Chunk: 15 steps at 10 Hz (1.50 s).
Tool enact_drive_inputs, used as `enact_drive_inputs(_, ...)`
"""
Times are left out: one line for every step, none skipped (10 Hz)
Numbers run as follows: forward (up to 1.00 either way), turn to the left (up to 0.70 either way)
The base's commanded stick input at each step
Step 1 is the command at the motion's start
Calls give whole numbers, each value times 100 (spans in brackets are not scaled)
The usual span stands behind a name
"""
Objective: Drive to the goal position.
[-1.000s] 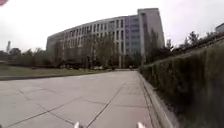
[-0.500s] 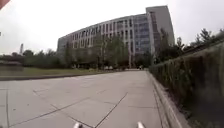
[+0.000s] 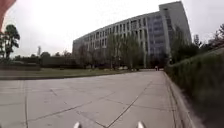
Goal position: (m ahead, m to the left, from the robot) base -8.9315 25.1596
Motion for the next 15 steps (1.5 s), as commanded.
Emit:
enact_drive_inputs(0, 50)
enact_drive_inputs(0, 50)
enact_drive_inputs(0, 50)
enact_drive_inputs(0, 50)
enact_drive_inputs(0, 50)
enact_drive_inputs(0, 50)
enact_drive_inputs(0, 50)
enact_drive_inputs(0, 50)
enact_drive_inputs(0, 50)
enact_drive_inputs(0, 50)
enact_drive_inputs(0, 50)
enact_drive_inputs(0, 50)
enact_drive_inputs(0, 50)
enact_drive_inputs(0, 50)
enact_drive_inputs(0, 50)
